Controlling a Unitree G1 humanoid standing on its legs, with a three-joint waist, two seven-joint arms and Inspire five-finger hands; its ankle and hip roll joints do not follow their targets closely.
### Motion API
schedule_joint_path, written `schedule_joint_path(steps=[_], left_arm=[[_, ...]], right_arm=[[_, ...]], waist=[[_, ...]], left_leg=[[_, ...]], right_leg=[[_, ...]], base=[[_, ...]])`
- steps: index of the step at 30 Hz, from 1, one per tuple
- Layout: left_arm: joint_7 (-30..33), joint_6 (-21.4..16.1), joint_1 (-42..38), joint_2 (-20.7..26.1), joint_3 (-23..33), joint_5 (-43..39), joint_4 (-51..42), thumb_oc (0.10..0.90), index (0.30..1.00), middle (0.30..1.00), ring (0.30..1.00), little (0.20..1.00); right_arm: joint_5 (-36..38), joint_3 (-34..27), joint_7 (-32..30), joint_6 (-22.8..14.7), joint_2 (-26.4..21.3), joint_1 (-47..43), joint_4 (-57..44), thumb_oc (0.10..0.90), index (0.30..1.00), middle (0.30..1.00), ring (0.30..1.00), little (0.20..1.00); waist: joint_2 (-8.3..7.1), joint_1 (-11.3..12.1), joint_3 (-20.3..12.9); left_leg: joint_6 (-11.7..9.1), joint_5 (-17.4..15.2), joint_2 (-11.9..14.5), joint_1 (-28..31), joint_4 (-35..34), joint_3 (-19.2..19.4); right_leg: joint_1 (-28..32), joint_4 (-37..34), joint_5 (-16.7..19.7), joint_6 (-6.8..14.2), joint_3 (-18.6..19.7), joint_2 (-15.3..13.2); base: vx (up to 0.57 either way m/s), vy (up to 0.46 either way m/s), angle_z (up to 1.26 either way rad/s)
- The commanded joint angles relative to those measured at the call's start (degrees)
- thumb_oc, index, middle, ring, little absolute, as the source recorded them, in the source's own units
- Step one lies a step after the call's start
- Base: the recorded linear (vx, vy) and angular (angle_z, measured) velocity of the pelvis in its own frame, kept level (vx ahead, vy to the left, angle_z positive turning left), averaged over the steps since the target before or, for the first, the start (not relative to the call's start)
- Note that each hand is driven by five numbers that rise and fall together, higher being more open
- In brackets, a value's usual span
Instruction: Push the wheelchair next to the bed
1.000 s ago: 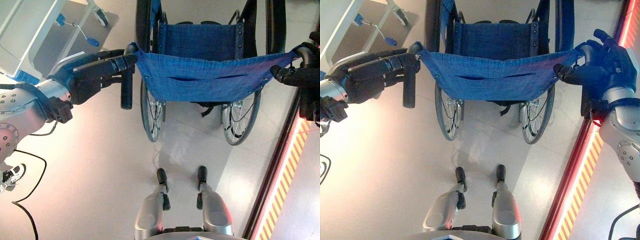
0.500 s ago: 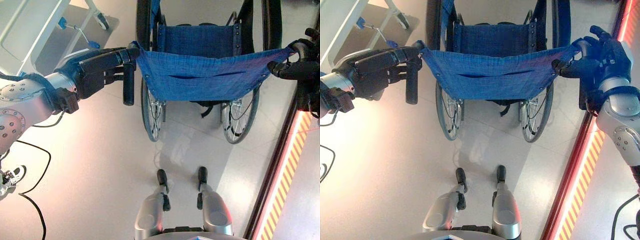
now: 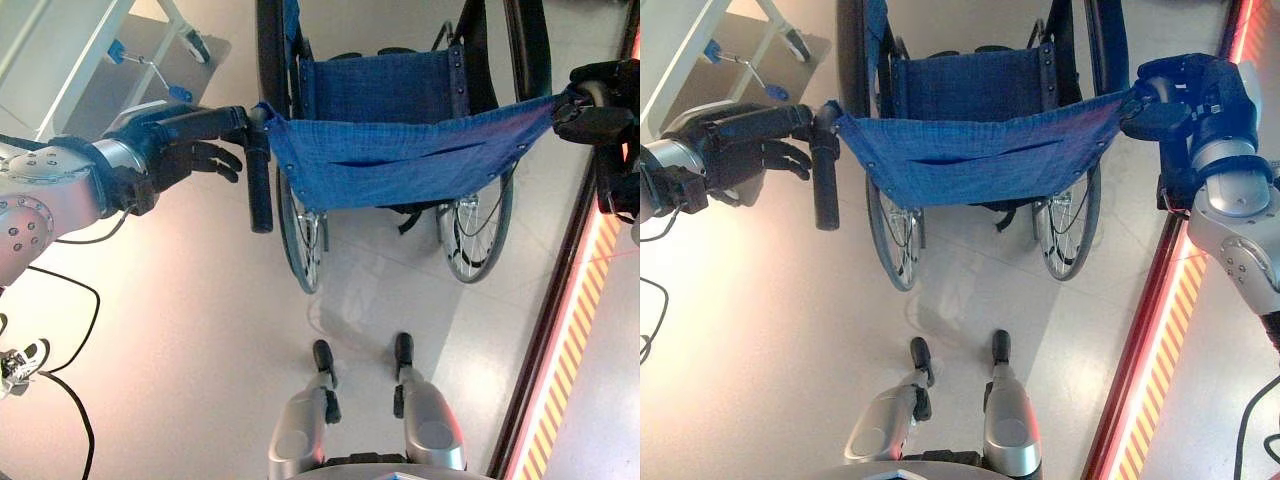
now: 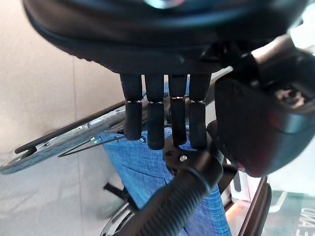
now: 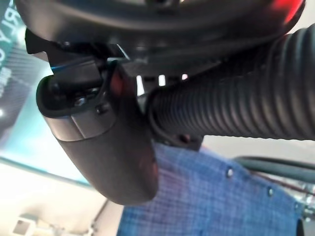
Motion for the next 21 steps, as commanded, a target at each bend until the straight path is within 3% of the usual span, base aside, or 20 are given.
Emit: schedule_joint_path(steps=[1, 7, 13, 15, 16, 21], left_arm=[[-6.8, 0.7, 0.9, -0.4, -3.7, -1.5, -9.1, 0.400, 0.300, 0.300, 0.300, 0.300], [-7.7, 1.2, 0.1, -0.3, -4.7, -1.5, -8.9, 0.400, 0.300, 0.300, 0.300, 0.300], [-7.0, -1.1, -0.5, 0.1, -5.6, -2.0, -9.8, 0.400, 0.300, 0.300, 0.300, 0.300], [-5.8, -2.0, -0.2, 0.0, -5.2, -2.3, -9.9, 0.562, 0.542, 0.542, 0.542, 0.542], [-3.8, -3.2, 0.5, -0.3, -4.1, -2.7, -9.8, 0.800, 0.900, 0.900, 0.900, 0.900], [2.6, -8.1, 3.0, -1.7, 0.4, -4.3, -9.6, 0.800, 0.900, 0.900, 0.900, 0.900]], right_arm=[[3.8, 1.7, -0.1, -2.4, 2.4, -2.4, -1.2, 0.400, 0.300, 0.300, 0.300, 0.300], [3.8, 2.2, 0.1, -2.2, 2.5, -2.7, -1.1, 0.400, 0.300, 0.300, 0.300, 0.300], [3.8, 1.9, 0.4, -2.4, 2.3, -2.4, -1.6, 0.400, 0.300, 0.300, 0.300, 0.300], [3.7, 1.6, 0.5, -2.5, 2.5, -2.0, -1.6, 0.400, 0.300, 0.300, 0.300, 0.300], [3.4, 1.0, 0.8, -2.5, 2.7, -1.3, -1.6, 0.400, 0.300, 0.300, 0.300, 0.300], [2.7, -0.6, 0.9, -2.0, 3.2, 0.1, -2.1, 0.400, 0.300, 0.300, 0.300, 0.300]], waist=[[-1.00, -0.4, -3.1], [-0.94, -0.4, -3.1], [-0.87, -0.5, -3.0], [-0.86, -0.4, -3.0], [-0.87, -0.3, -3.1], [-0.93, -0.3, -3.4]], left_leg=[[-1.9, -0.3, -0.7, -1.0, 1.8, 1.2], [-1.9, -0.2, -0.8, -1.1, 1.7, 0.9], [-1.9, -0.3, -0.9, -1.0, 1.7, 0.8], [-1.9, -0.3, -0.9, -0.9, 1.6, 0.8], [-1.9, -0.3, -1.0, -0.7, 1.4, 0.8], [-2.1, -0.4, -1.1, -0.9, 1.5, 0.6]], right_leg=[[-1.1, 2.9, -0.5, -0.5, 0.4, 0.1], [-1.2, 2.8, -0.5, -0.5, 0.6, 0.2], [-1.1, 2.6, -0.3, -0.5, 0.6, 0.2], [-1.0, 2.5, -0.3, -0.5, 0.5, 0.1], [-0.8, 2.4, -0.3, -0.5, 0.4, 0.1], [-0.9, 2.6, -0.6, -0.6, 0.5, 0.1]], base=[[0.00, 0.000, 0.00], [0.00, -0.003, 0.01], [0.00, 0.000, 0.00], [0.00, 0.000, 0.00], [0.00, 0.000, 0.00], [0.00, 0.000, 0.00]])
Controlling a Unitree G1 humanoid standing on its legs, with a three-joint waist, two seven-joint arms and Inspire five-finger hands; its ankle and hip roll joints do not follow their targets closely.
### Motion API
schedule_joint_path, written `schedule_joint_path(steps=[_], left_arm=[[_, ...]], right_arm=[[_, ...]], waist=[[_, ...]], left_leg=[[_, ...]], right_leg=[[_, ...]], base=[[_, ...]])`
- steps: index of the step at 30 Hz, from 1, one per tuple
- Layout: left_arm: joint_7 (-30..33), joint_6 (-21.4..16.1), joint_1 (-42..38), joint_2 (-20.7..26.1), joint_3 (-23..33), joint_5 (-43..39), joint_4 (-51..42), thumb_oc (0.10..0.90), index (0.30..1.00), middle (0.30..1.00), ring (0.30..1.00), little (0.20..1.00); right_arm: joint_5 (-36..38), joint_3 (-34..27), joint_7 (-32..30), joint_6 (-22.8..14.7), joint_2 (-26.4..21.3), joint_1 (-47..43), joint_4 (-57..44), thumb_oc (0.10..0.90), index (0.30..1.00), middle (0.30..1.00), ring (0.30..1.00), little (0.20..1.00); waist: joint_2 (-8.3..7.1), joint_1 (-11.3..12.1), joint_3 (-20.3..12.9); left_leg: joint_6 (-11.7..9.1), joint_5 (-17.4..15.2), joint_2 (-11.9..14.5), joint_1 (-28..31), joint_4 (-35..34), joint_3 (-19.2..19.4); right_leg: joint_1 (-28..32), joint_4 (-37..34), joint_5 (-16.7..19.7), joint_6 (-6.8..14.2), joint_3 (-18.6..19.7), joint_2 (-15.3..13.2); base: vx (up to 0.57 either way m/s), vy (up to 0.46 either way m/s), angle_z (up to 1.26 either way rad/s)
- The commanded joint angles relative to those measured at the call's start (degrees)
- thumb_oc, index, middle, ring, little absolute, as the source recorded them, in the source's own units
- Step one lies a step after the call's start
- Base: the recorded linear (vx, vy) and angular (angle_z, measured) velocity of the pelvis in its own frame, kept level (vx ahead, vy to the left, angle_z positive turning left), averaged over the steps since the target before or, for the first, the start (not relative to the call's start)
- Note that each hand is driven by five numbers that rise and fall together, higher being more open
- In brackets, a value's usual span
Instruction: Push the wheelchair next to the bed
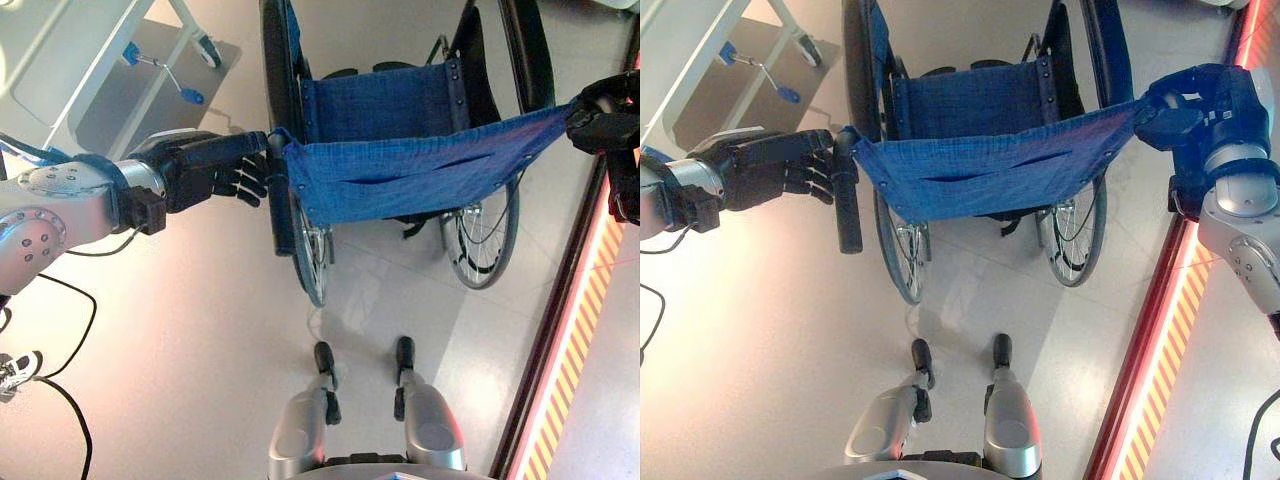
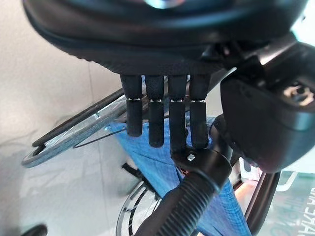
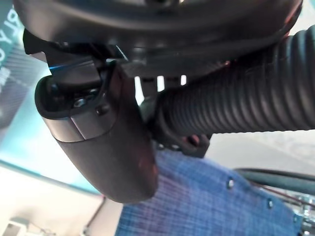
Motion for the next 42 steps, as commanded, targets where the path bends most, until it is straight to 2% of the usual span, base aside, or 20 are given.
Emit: schedule_joint_path(steps=[1, 2, 9, 15, 19, 23, 24, 27, 30, 36, 39, 42], left_arm=[[4.0, -9.0, 3.4, -3.0, 5.5, -3.4, -5.4, 0.800, 0.900, 0.900, 0.900, 0.900], [6.0, -11.1, 4.7, -3.7, 8.4, -3.7, -5.8, 0.800, 0.900, 0.900, 0.900, 0.900], [7.7, -13.3, 8.0, -4.5, 16.9, -3.8, -6.2, 0.800, 0.900, 0.900, 0.900, 0.900], [3.7, -11.3, 10.2, -4.3, 19.5, -4.0, -6.4, 0.800, 0.900, 0.900, 0.900, 0.900], [1.7, -12.7, 11.9, -3.9, 19.7, -4.1, -7.1, 0.800, 0.900, 0.900, 0.900, 0.900], [1.3, -17.6, 12.0, -3.6, 19.6, -3.8, -9.0, 0.800, 0.900, 0.900, 0.900, 0.900], [1.1, -19.9, 12.2, -3.4, 20.3, -3.9, -10.2, 0.800, 0.900, 0.900, 0.900, 0.900], [1.8, -23.2, 12.5, -3.5, 22.1, -4.1, -13.0, 0.800, 0.900, 0.900, 0.900, 0.900], [3.9, -24.8, 11.9, -3.8, 23.4, -4.7, -14.8, 0.800, 0.900, 0.900, 0.900, 0.900], [8.0, -25.7, 11.6, -4.4, 26.0, -0.8, -16.1, 0.800, 0.900, 0.900, 0.900, 0.900], [10.0, -23.5, 12.2, -4.4, 27.5, -0.8, -15.9, 0.800, 0.900, 0.900, 0.900, 0.900], [8.7, -22.0, 13.5, -4.3, 29.0, -1.0, -15.0, 0.800, 0.900, 0.900, 0.900, 0.900]], right_arm=[[2.9, -2.6, 1.8, -2.1, 4.0, 0.9, -4.6, 0.400, 0.300, 0.300, 0.300, 0.300], [2.7, -4.1, 2.0, -1.5, 4.0, 1.9, -5.2, 0.400, 0.300, 0.300, 0.300, 0.300], [3.0, -7.4, 2.6, 0.5, 3.9, 2.9, -6.4, 0.400, 0.300, 0.300, 0.300, 0.300], [3.7, -8.1, 2.4, 1.3, 3.6, 2.3, -7.0, 0.400, 0.300, 0.300, 0.300, 0.300], [5.3, -8.0, 1.8, 1.2, 2.7, 2.0, -8.0, 0.400, 0.300, 0.300, 0.300, 0.300], [6.1, -8.5, 1.5, 1.2, 2.4, 2.7, -9.1, 0.400, 0.300, 0.300, 0.300, 0.300], [6.4, -9.0, 1.4, 1.4, 2.3, 3.3, -9.6, 0.400, 0.300, 0.300, 0.300, 0.300], [6.1, -9.9, 1.3, 1.5, 2.7, 4.2, -10.2, 0.400, 0.300, 0.300, 0.300, 0.300], [6.0, -10.5, 1.7, 1.9, 3.0, 4.4, -10.4, 0.400, 0.300, 0.300, 0.300, 0.300], [7.0, -11.6, 1.4, 3.2, 2.9, 4.4, -11.2, 0.400, 0.300, 0.300, 0.300, 0.300], [7.3, -12.0, 1.5, 3.5, 2.9, 4.5, -11.1, 0.400, 0.300, 0.300, 0.300, 0.300], [7.8, -12.5, 1.2, 4.1, 2.7, 4.5, -11.5, 0.400, 0.300, 0.300, 0.300, 0.300]], waist=[[-0.80, -1.2, -3.4], [-0.91, -1.0, -3.5], [-1.08, -0.5, -3.6], [-1.03, -0.1, -3.4], [-1.03, -0.1, -3.2], [-1.10, -0.1, -3.3], [-1.14, 0.0, -3.3], [-1.12, 0.1, -3.5], [-1.25, 0.1, -3.8], [-1.63, 0.4, -4.2], [-1.69, 0.6, -4.2], [-1.77, 0.7, -4.1]], left_leg=[[-2.2, -0.5, -1.0, -1.5, 1.5, 0.6], [-2.2, -0.6, -1.1, -1.4, 1.5, 0.5], [-2.0, -0.7, -1.2, -1.4, 1.4, 0.5], [-2.0, -0.5, -1.2, -1.6, 1.4, 0.6], [-1.9, -0.4, -1.1, -1.6, 1.3, 0.6], [-2.0, -0.6, -1.1, -1.6, 1.4, 0.6], [-2.1, -0.6, -1.0, -1.5, 1.4, 0.7], [-2.2, -0.7, -1.0, -1.2, 1.2, 0.9], [-2.2, -0.9, -1.0, -1.2, 1.4, 1.1], [-2.4, -1.2, -0.8, -1.2, 1.9, 1.0], [-2.4, -1.3, -0.8, -1.3, 2.0, 1.0], [-2.3, -1.3, -0.9, -1.4, 2.3, 0.7]], right_leg=[[-1.4, 2.3, -0.7, -0.7, 0.4, 0.3], [-1.3, 2.4, -0.9, -0.7, 0.3, 0.3], [-1.3, 2.5, -1.1, -1.1, -0.3, 0.3], [-1.3, 2.5, -1.0, -1.2, -0.8, 0.3], [-1.4, 2.6, -1.1, -1.2, -0.9, 0.4], [-1.4, 2.8, -1.2, -1.2, -1.1, 0.3], [-1.3, 2.7, -1.2, -1.2, -1.3, 0.2], [-1.2, 2.9, -1.4, -1.2, -1.5, 0.2], [-1.2, 3.1, -1.6, -1.3, -1.5, 0.2], [-1.2, 3.5, -2.0, -1.6, -1.6, 0.3], [-1.3, 3.7, -2.1, -1.6, -1.8, 0.3], [-1.4, 3.9, -2.2, -1.6, -1.7, 0.3]], base=[[0.00, 0.000, 0.00], [0.00, 0.000, 0.00], [-0.02, -0.008, 0.01], [-0.03, -0.010, 0.01], [-0.03, -0.014, 0.01], [0.00, 0.000, 0.00], [0.00, 0.000, 0.00], [0.00, 0.000, 0.00], [0.00, -0.003, 0.01], [0.01, -0.013, 0.04], [0.00, 0.000, 0.00], [0.00, 0.000, 0.00]])
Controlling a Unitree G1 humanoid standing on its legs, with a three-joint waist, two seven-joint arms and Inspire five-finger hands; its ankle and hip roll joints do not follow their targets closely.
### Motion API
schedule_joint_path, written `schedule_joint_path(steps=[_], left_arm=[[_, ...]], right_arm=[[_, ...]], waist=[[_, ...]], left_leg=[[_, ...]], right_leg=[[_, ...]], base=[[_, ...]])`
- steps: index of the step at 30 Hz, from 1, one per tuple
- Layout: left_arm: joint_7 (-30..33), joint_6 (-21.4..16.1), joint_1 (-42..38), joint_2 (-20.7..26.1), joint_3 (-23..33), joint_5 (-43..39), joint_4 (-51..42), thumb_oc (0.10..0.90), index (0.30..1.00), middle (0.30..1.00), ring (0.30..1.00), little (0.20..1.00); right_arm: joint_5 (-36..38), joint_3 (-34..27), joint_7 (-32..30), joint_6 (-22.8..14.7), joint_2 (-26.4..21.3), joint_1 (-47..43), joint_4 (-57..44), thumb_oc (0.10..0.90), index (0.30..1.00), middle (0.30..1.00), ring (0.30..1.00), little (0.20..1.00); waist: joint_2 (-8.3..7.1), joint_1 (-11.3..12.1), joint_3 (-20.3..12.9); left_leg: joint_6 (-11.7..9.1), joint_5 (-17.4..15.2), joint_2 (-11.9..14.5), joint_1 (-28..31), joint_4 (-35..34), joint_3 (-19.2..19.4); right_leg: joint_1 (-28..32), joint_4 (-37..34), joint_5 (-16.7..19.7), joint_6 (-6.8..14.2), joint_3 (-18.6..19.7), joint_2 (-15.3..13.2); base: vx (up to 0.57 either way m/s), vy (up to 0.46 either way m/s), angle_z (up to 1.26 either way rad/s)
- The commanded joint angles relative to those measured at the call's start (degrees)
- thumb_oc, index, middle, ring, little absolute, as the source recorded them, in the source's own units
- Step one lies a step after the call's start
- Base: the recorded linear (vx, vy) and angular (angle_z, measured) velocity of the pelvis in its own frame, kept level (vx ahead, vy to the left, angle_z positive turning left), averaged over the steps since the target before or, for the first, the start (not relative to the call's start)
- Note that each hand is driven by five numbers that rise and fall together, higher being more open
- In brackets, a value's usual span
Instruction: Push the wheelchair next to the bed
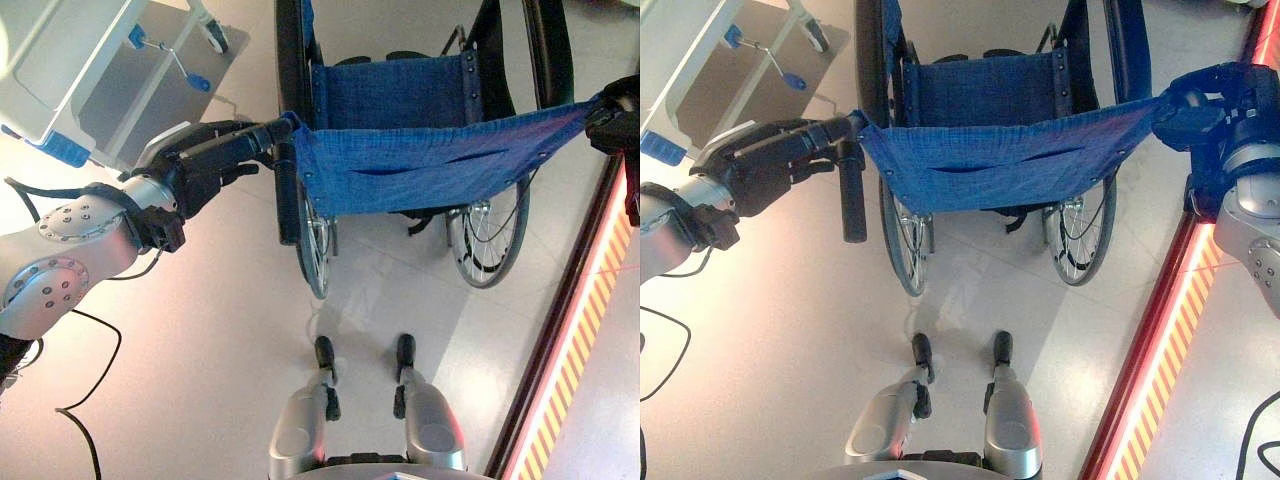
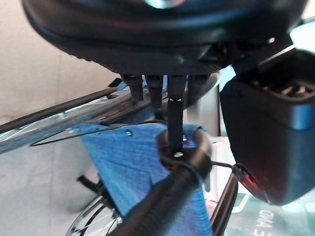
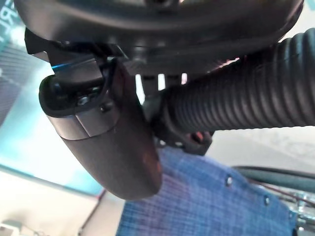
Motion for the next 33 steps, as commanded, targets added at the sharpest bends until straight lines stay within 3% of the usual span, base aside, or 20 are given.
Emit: schedule_joint_path(steps=[1, 6, 13, 19, 25, 33], left_arm=[[-2.7, -10.7, -3.4, 0.6, 12.9, -0.6, -5.3, 0.800, 0.900, 0.900, 0.900, 0.900], [-4.6, -12.8, -1.0, 0.7, 15.3, 0.2, -6.4, 0.800, 0.900, 0.900, 0.900, 0.900], [-6.7, -10.9, 0.1, 0.9, 16.1, -2.3, -7.2, 0.800, 0.900, 0.900, 0.900, 0.900], [-9.6, -6.6, 0.4, 0.4, 13.9, -4.5, -8.1, 0.800, 0.900, 0.900, 0.900, 0.900], [-6.8, -0.8, 1.7, 0.7, 11.6, -2.2, -6.3, 0.800, 0.900, 0.900, 0.900, 0.900], [-3.6, -5.7, 5.8, 1.1, 16.0, 0.1, -3.6, 0.800, 0.900, 0.900, 0.900, 0.900]], right_arm=[[7.5, -2.9, 1.1, -1.8, 2.4, -0.2, -8.2, 0.400, 0.300, 0.300, 0.300, 0.300], [7.5, -4.3, 1.4, -1.6, 2.4, 1.4, -9.0, 0.400, 0.300, 0.300, 0.300, 0.300], [7.7, -4.3, 1.6, -2.0, 2.4, 1.9, -8.9, 0.400, 0.300, 0.300, 0.300, 0.300], [8.0, -3.7, 1.3, -2.3, 2.4, 1.3, -9.4, 0.400, 0.300, 0.300, 0.300, 0.300], [8.0, -1.5, 0.9, -3.8, 2.3, 0.5, -9.0, 0.400, 0.300, 0.300, 0.300, 0.300], [7.6, -2.3, 1.2, -4.2, 2.2, 1.8, -8.2, 0.400, 0.300, 0.300, 0.300, 0.300]], waist=[[-1.74, -0.3, -4.1], [-1.76, -0.1, -4.3], [-1.83, 0.0, -4.4], [-1.73, -0.2, -3.9], [-1.38, -0.3, -3.6], [-0.85, 0.0, -3.8]], left_leg=[[-2.5, -1.7, -0.7, 0.0, 2.4, 1.9], [-2.6, -1.8, -0.7, 0.1, 2.3, 1.8], [-2.6, -1.9, -0.5, 0.2, 2.6, 2.2], [-2.6, -1.9, -0.4, -0.1, 3.2, 2.3], [-2.4, -1.8, -0.3, -0.1, 3.3, 2.3], [-2.5, -1.6, -0.6, 0.0, 3.0, 2.1]], right_leg=[[-0.7, 4.2, -2.2, -1.6, -0.1, 0.5], [-0.6, 4.0, -2.1, -1.5, -0.3, 0.4], [-0.4, 4.1, -2.2, -1.5, -0.6, 0.3], [-0.8, 4.6, -2.1, -1.3, -0.5, 0.3], [-0.9, 4.8, -1.9, -1.1, -0.4, 0.3], [-0.4, 4.3, -1.9, -1.0, -0.7, 0.1]], base=[[0.00, 0.000, 0.00], [0.00, 0.000, 0.00], [0.00, 0.000, 0.00], [0.00, 0.000, 0.00], [0.00, 0.000, 0.00], [0.00, 0.000, 0.00]])
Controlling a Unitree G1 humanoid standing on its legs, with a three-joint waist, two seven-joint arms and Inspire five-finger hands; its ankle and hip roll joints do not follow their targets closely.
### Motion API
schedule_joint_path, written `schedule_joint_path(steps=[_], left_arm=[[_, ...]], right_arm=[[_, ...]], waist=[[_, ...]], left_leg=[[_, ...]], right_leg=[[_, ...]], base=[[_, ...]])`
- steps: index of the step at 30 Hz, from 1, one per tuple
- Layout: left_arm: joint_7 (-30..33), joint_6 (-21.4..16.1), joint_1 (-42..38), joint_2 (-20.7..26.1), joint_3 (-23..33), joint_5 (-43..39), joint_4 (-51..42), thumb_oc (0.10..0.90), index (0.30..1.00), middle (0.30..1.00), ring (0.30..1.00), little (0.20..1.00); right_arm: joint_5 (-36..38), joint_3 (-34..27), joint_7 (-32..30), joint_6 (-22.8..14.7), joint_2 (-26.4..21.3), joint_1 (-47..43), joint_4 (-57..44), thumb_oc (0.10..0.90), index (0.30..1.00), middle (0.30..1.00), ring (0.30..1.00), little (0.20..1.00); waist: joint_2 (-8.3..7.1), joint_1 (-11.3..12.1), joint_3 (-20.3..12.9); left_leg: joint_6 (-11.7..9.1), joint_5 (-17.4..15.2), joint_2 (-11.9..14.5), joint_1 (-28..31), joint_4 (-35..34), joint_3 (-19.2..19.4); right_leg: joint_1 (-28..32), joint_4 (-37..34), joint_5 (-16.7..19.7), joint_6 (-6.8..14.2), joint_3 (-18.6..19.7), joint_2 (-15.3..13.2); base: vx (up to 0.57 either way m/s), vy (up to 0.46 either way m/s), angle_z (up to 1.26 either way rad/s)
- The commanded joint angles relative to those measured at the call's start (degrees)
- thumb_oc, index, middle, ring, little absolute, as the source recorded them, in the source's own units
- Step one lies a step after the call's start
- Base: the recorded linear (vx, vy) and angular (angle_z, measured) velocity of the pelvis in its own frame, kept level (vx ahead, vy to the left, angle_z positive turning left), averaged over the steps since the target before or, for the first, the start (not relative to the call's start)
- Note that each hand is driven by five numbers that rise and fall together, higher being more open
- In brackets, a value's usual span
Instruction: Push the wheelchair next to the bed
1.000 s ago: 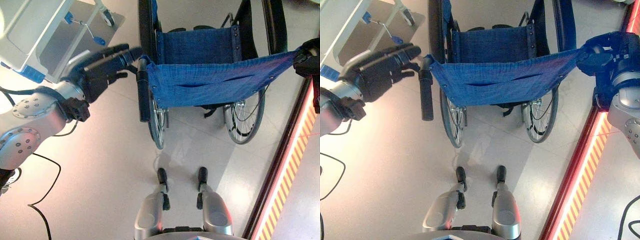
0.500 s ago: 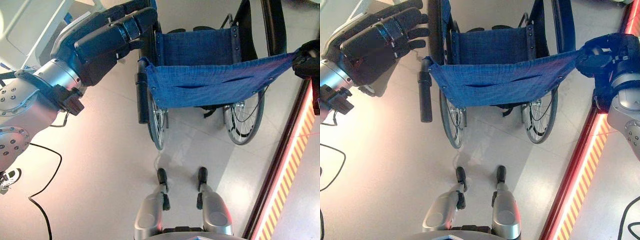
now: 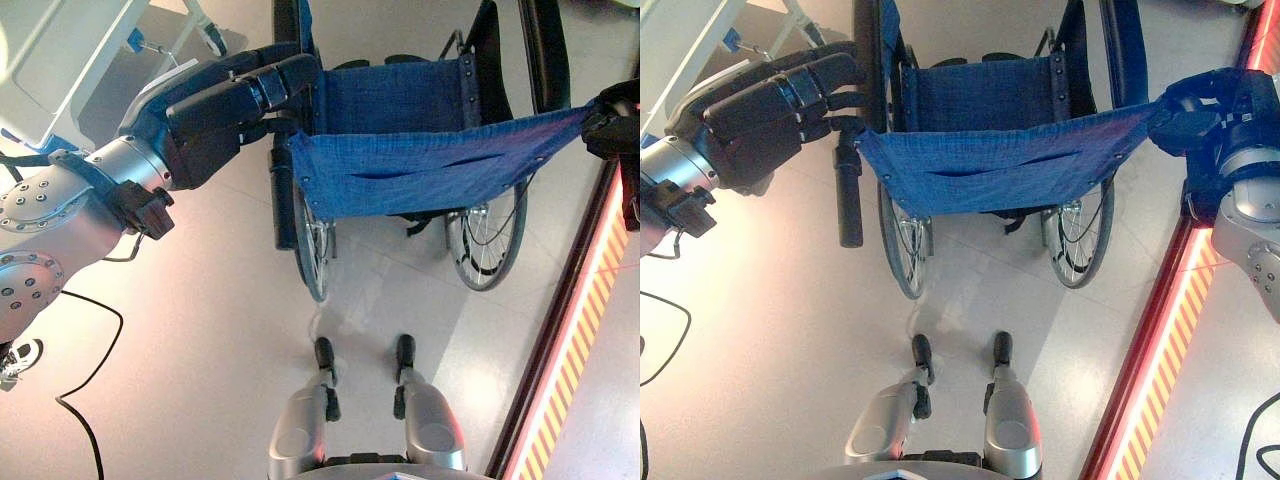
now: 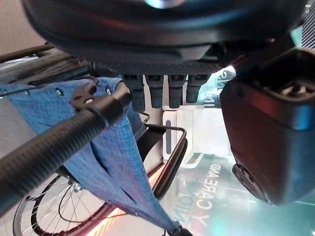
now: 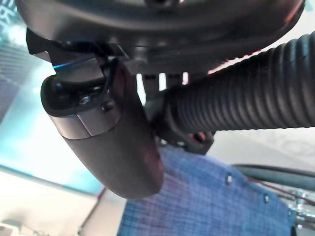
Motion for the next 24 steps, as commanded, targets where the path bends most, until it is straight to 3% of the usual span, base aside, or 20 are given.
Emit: schedule_joint_path(steps=[1, 11, 13, 17, 20, 24], left_arm=[[3.5, -5.6, 5.8, 1.2, 8.5, 2.8, 2.0, 0.800, 0.900, 0.900, 0.900, 0.900], [8.4, -11.4, 5.4, 1.0, 14.2, 7.1, 2.3, 0.800, 0.900, 0.900, 0.900, 0.900], [8.3, -9.5, 4.7, 1.0, 15.2, 6.0, 2.8, 0.800, 0.900, 0.900, 0.900, 0.900], [5.6, -0.8, 5.4, 0.7, 15.4, 4.5, 3.8, 0.800, 0.900, 0.900, 0.900, 0.900], [2.8, 0.9, 7.0, 0.7, 14.7, 6.0, 4.9, 0.800, 0.900, 0.900, 0.900, 0.900], [0.6, 0.2, 9.7, 1.2, 14.7, 6.8, 6.0, 0.800, 0.900, 0.900, 0.900, 0.900]], right_arm=[[7.1, -1.3, 1.7, -5.1, 2.2, 0.2, -5.7, 0.400, 0.300, 0.300, 0.300, 0.300], [6.5, -3.0, 2.6, -4.0, 3.0, 0.5, -5.6, 0.400, 0.300, 0.300, 0.300, 0.300], [6.6, -3.2, 2.8, -3.5, 3.1, 0.1, -5.2, 0.400, 0.300, 0.300, 0.300, 0.300], [6.6, -3.1, 2.7, -3.3, 3.3, -0.6, -5.3, 0.400, 0.300, 0.300, 0.300, 0.300], [7.3, -2.9, 2.2, -3.1, 3.0, -1.0, -5.9, 0.400, 0.300, 0.300, 0.300, 0.300], [7.6, -2.8, 2.4, -3.8, 2.6, -0.5, -6.1, 0.400, 0.300, 0.300, 0.300, 0.300]], waist=[[-0.93, 0.3, -3.8], [-1.29, 0.7, -4.4], [-1.41, 1.0, -4.5], [-1.30, 1.2, -4.2], [-1.26, 1.2, -4.1], [-1.05, 1.3, -4.0]], left_leg=[[-2.5, -1.6, -0.6, -0.1, 2.5, 2.2], [-2.7, -1.8, -0.5, -0.3, 2.7, 2.0], [-2.7, -1.8, -0.5, -0.4, 2.9, 1.9], [-2.8, -1.7, -0.4, -0.7, 3.3, 1.7], [-2.6, -1.7, -0.4, -0.8, 3.4, 1.6], [-2.6, -1.6, -0.4, -0.9, 3.5, 1.5]], right_leg=[[-0.7, 4.4, -2.0, -1.1, -0.7, 0.1], [-0.7, 4.8, -2.7, -1.6, -1.3, 0.1], [-0.7, 4.9, -2.8, -1.7, -1.5, 0.1], [-0.9, 5.2, -2.7, -1.7, -1.7, 0.1], [-0.9, 5.3, -2.8, -1.7, -1.6, 0.2], [-0.8, 5.2, -2.7, -1.6, -1.8, 0.2]], base=[[0.00, 0.000, 0.00], [0.00, 0.000, 0.00], [0.00, 0.000, 0.00], [0.00, 0.000, 0.00], [0.00, 0.000, 0.00], [0.00, 0.000, 0.00]])
